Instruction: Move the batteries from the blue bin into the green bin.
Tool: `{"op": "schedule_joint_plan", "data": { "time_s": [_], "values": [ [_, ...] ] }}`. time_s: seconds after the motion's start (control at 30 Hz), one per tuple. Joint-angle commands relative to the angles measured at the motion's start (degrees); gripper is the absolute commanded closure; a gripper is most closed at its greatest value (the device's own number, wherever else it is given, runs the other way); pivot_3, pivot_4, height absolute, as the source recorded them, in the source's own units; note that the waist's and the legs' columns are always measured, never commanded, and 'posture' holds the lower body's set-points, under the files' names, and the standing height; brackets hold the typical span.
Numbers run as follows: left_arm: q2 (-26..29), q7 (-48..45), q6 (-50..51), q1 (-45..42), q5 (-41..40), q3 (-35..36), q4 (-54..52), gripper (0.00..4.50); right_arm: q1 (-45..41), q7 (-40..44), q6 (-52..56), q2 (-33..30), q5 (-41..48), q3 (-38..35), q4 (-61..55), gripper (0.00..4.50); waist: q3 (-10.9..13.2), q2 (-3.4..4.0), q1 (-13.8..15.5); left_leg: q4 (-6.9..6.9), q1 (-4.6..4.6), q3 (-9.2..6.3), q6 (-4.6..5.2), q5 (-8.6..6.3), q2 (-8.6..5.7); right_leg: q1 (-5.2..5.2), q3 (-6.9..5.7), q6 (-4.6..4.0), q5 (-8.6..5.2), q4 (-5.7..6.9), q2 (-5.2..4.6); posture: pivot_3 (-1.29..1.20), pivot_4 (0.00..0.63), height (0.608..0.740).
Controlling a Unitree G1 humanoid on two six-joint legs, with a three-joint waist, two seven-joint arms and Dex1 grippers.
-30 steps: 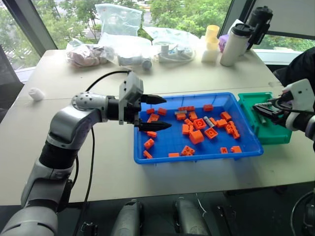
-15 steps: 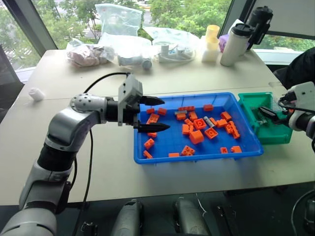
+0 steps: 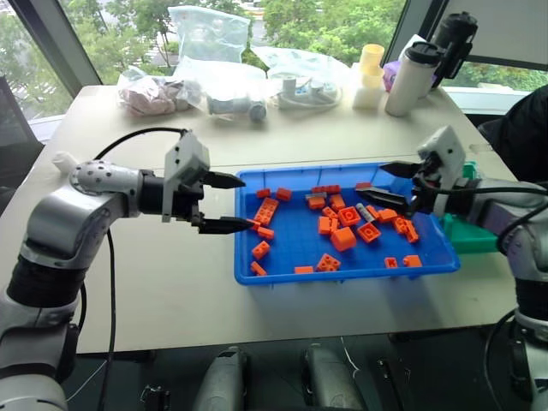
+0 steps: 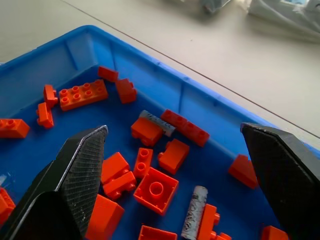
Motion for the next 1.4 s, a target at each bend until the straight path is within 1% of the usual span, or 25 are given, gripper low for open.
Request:
{"op": "schedule_joint_plan", "data": {
  "time_s": [0.03, 0.13, 0.27, 0.33, 0.37, 0.47, 0.7, 0.87, 1.13, 1.17, 1.23, 1.27, 1.33, 1.4],
  "values": [
    [1.5, 0.4, 0.0, -0.9, 0.1, 2.3, -1.3, 0.0, -5.4, 1.6, -5.2, 2.0, -4.8, 6.7, 4.5, 0.1, 0.0, -0.01, 0.0, 0.06, -0.01, -0.01, 0.04, -0.02, 0.01, 0.0, -0.02, 0.0, 0.0, 0.0, 0.01, 0.0, 0.15, 0.74],
    [2.1, 1.0, -0.2, -0.7, 0.6, 2.7, -1.0, 0.0, -10.4, 3.1, -7.3, 5.2, -8.3, 12.5, 11.3, 0.1, 0.0, -0.01, -0.1, 0.16, -0.04, -0.02, 0.11, -0.07, 0.02, 0.0, -0.03, 0.0, 0.0, 0.01, 0.02, 0.0, 0.15, 0.74],
    [2.5, 2.4, 0.6, 1.2, -0.1, 3.5, -3.6, 0.0, -17.4, 4.6, -11.3, 9.5, -14.1, 18.6, 22.5, 0.1, 0.0, -0.01, -0.2, 0.24, -0.07, -0.02, 0.17, -0.1, 0.02, 0.0, -0.04, 0.0, 0.0, 0.04, 0.02, 0.0, 0.15, 0.74],
    [2.4, 3.3, 1.1, 1.7, -0.6, 3.9, -4.4, 0.0, -19.2, 5.0, -12.4, 10.7, -15.9, 19.7, 25.7, 0.1, 0.0, -0.01, 0.0, 0.27, -0.08, -0.02, 0.18, -0.11, 0.02, 0.0, -0.04, 0.0, 0.0, 0.04, 0.01, 0.0, 0.15, 0.74],
    [2.3, 3.7, 1.3, 2.1, -0.7, 4.1, -4.9, 0.0, -19.9, 5.4, -11.3, 11.3, -15.7, 19.8, 26.5, 0.1, 0.0, -0.01, 0.1, 0.28, -0.1, -0.03, 0.19, -0.12, 0.02, 0.0, -0.04, 0.0, 0.0, 0.04, 0.0, 0.0, 0.15, 0.74],
    [2.3, 4.8, 1.8, 3.6, -1.0, 4.6, -6.4, 0.0, -20.4, 6.7, -8.4, 11.8, -16.5, 20.6, 27.0, 0.1, 0.0, -0.01, 0.1, 0.32, -0.13, -0.05, 0.22, -0.14, 0.01, 0.0, -0.06, 0.0, 0.0, 0.04, -0.02, 0.0, 0.15, 0.74],
    [1.4, 6.4, 2.0, 4.3, -1.1, 4.4, -7.1, 0.0, -18.9, 3.9, -2.5, 12.9, -18.2, 20.3, 24.9, 0.1, 0.0, -0.01, -0.1, 0.33, -0.13, -0.05, 0.23, -0.15, 0.01, 0.0, -0.06, 0.0, 0.0, 0.05, -0.03, 0.0, 0.15, 0.74],
    [0.7, 6.7, 1.7, 3.8, -0.9, 3.8, -6.7, 0.0, -16.8, 3.9, -1.0, 12.0, -18.9, 20.8, 21.7, 0.1, 0.0, -0.01, -0.1, 0.34, -0.13, -0.04, 0.24, -0.15, 0.01, -0.01, -0.06, 0.0, 0.0, 0.06, -0.02, 0.0, 0.15, 0.74],
    [0.2, 6.2, 0.8, 3.1, 0.2, 3.2, -5.6, 0.0, -14.6, 3.5, -0.8, 12.4, -20.0, 22.0, 19.1, 0.1, 0.0, -0.01, -0.1, 0.33, -0.13, -0.04, 0.24, -0.16, 0.01, -0.01, -0.06, 0.0, 0.0, 0.06, -0.02, 0.0, 0.15, 0.74],
    [0.1, 6.2, 0.7, 3.1, 0.3, 3.2, -5.6, 0.0, -14.2, 3.7, -2.0, 12.0, -20.9, 22.9, 19.0, 0.32, 0.0, -0.01, -0.1, 0.33, -0.13, -0.04, 0.24, -0.16, 0.01, -0.01, -0.06, 0.0, 0.0, 0.06, -0.02, 0.0, 0.15, 0.74],
    [0.1, 6.1, 0.7, 3.0, 0.4, 3.2, -5.5, 0.0, -13.9, 3.3, -2.9, 12.3, -21.9, 23.2, 19.6, 0.96, 0.0, -0.02, -0.1, 0.34, -0.13, -0.04, 0.24, -0.16, 0.01, 0.0, -0.06, 0.0, 0.0, 0.06, -0.02, 0.0, 0.15, 0.74],
    [0.0, 6.0, 0.6, 2.9, 0.5, 3.2, -5.4, 0.0, -13.9, 3.2, -3.6, 12.2, -22.4, 23.5, 19.9, 1.4, 0.0, -0.01, -0.1, 0.34, -0.13, -0.04, 0.25, -0.16, 0.0, 0.0, -0.06, 0.0, 0.0, 0.06, -0.02, 0.0, 0.15, 0.74],
    [0.0, 6.0, 0.5, 3.0, 0.6, 3.3, -5.3, 0.0, -13.9, 3.2, -4.4, 12.4, -23.0, 23.6, 20.2, 2.55, 0.0, -0.01, -0.1, 0.34, -0.13, -0.04, 0.24, -0.16, 0.0, 0.0, -0.06, 0.0, 0.0, 0.06, -0.02, 0.0, 0.15, 0.74],
    [-0.1, 6.0, 0.3, 3.0, 0.8, 3.3, -5.3, 0.0, -13.8, 4.0, -5.5, 12.2, -23.3, 23.9, 20.3, 3.57, 0.0, -0.02, -0.1, 0.34, -0.13, -0.03, 0.25, -0.16, 0.0, 0.0, -0.05, 0.0, 0.0, 0.06, -0.03, 0.0, 0.15, 0.74]
  ]
}}
